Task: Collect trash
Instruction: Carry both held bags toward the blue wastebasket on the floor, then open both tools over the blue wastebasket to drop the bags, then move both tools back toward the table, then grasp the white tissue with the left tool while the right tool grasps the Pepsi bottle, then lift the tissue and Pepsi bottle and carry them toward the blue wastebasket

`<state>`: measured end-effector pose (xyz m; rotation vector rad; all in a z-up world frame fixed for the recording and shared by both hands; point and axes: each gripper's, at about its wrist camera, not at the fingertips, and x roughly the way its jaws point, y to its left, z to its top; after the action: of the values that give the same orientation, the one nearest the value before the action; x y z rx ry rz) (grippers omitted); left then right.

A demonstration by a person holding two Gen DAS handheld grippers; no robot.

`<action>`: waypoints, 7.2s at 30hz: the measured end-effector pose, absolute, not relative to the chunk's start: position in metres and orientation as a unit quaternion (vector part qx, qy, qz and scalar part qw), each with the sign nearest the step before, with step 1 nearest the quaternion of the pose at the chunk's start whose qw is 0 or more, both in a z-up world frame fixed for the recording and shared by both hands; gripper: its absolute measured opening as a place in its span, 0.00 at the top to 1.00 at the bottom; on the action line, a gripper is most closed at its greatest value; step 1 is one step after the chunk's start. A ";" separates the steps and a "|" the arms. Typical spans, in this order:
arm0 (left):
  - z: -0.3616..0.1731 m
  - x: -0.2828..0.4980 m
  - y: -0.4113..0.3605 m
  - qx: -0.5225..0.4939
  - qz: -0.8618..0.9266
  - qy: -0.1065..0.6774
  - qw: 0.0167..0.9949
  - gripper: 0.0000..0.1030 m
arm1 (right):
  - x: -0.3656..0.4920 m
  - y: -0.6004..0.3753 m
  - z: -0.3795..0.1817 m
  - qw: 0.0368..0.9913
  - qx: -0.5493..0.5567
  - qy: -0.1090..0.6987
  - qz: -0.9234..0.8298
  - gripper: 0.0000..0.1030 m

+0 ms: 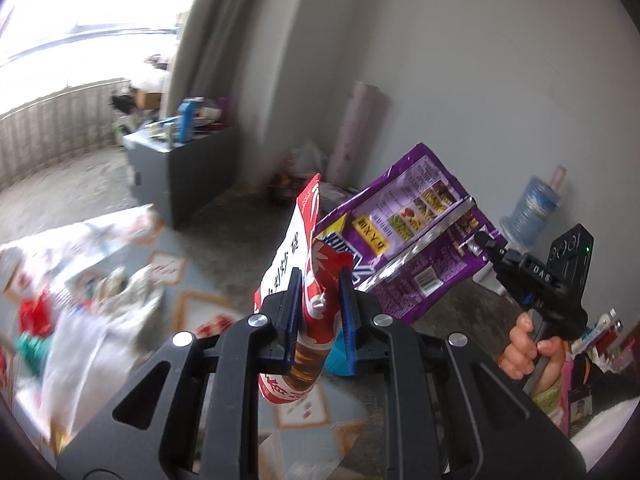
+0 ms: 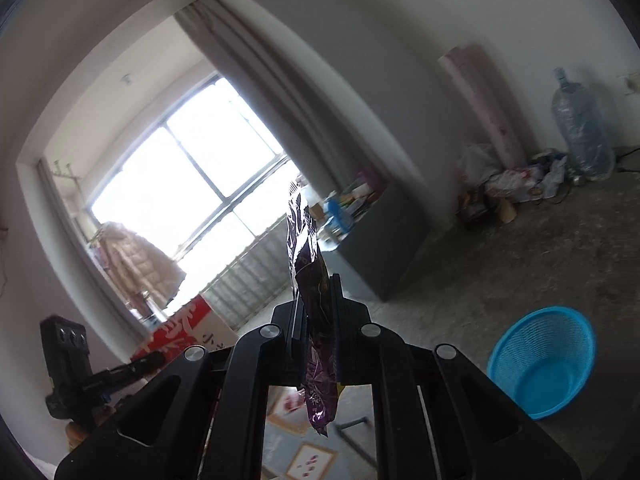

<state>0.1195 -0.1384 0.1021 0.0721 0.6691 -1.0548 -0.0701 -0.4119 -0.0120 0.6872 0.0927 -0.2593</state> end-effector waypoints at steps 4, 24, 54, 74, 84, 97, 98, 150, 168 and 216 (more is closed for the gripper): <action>0.094 0.134 -0.215 0.055 -0.524 0.328 0.784 0.84 | -0.086 -0.439 -0.021 0.922 0.325 0.050 -0.204 0.91; -0.096 0.150 -0.515 0.173 -0.575 0.433 0.672 0.79 | -0.032 -0.569 -0.171 0.816 0.339 0.189 -0.429 0.91; -0.008 0.155 -0.416 0.136 -0.540 0.381 0.739 0.31 | -0.014 -0.537 -0.167 0.817 0.355 0.202 -0.407 0.28; 0.063 0.184 -0.159 0.060 -0.431 0.384 0.814 0.11 | 0.065 -0.346 -0.030 0.891 0.082 0.259 -0.363 0.06; 0.081 0.192 -0.041 0.000 -0.369 0.335 0.867 0.09 | 0.076 -0.294 0.008 0.942 0.060 0.231 -0.235 0.06; 0.080 0.189 0.073 -0.012 -0.271 0.283 0.920 0.09 | 0.114 -0.244 0.004 0.960 0.119 0.236 -0.088 0.06; 0.077 0.190 0.076 -0.012 -0.271 0.283 0.920 0.09 | 0.119 -0.242 0.003 0.959 0.128 0.241 -0.074 0.06; -0.023 0.285 0.046 0.032 -0.276 0.410 0.869 1.00 | 0.299 -0.182 -0.106 0.851 0.230 0.446 0.155 0.70; -0.048 0.266 0.007 0.106 -0.308 0.445 0.834 0.77 | 0.306 -0.176 -0.108 0.841 0.238 0.454 0.175 0.72; -0.028 0.281 0.083 -0.121 -0.251 0.427 0.861 0.95 | 0.350 -0.141 -0.132 0.770 0.212 0.557 0.228 0.44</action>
<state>0.2806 0.0825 -0.0280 -0.2538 0.8951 -0.5259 0.3500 -0.1414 -0.1318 0.4588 1.2072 0.4934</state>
